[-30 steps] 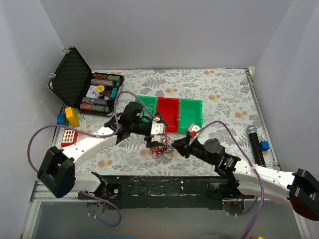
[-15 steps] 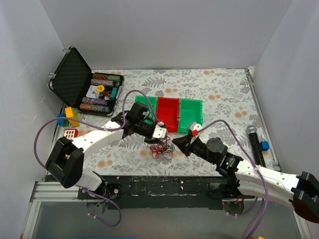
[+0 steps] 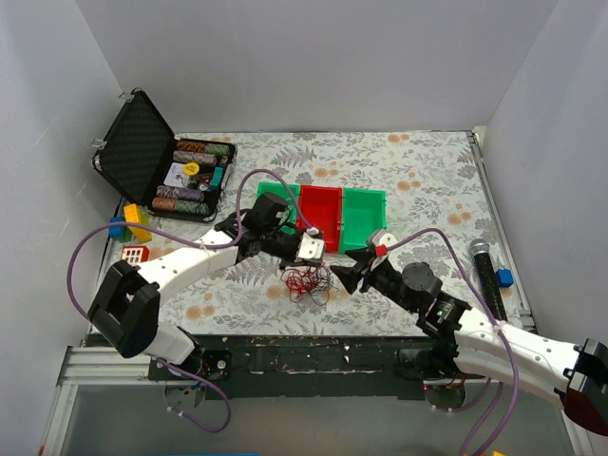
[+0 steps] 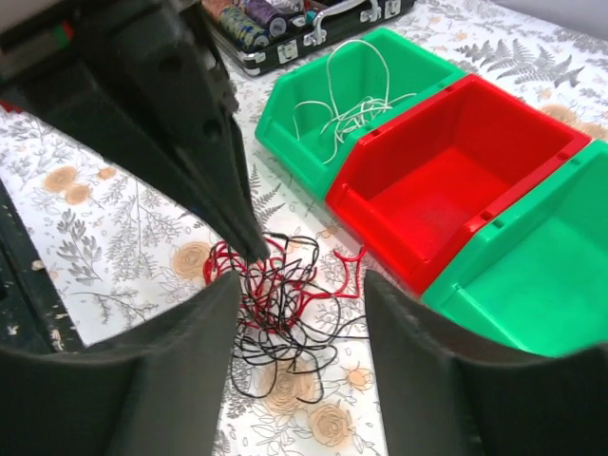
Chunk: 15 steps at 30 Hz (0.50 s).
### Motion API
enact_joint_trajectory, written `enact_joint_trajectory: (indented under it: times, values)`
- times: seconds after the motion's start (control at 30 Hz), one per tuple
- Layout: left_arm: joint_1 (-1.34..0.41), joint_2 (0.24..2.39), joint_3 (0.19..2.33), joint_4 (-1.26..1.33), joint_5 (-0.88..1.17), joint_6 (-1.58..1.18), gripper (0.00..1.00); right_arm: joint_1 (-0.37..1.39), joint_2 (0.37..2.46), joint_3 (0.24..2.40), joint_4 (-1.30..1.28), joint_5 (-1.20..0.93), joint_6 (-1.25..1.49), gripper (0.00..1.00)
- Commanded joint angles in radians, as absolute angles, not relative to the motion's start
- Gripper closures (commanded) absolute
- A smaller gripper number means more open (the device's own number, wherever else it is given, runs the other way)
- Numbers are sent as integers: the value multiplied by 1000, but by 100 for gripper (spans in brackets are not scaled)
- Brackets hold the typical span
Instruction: Untangle the cables
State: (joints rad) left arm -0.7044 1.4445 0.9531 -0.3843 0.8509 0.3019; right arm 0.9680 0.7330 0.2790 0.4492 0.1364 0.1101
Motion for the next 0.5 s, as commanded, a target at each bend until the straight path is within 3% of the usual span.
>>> enact_joint_trajectory:
  times: [0.0, 0.27, 0.47]
  values:
    - [-706, 1368, 1072, -328, 795, 154, 100, 959, 707, 322, 474, 147, 81, 31]
    - [-707, 1223, 1151, -334, 811, -24, 100, 959, 699, 367, 546, 25, 43, 16]
    - [-706, 1160, 1143, -353, 839, -67, 100, 959, 764, 422, 685, 21, 3, 12]
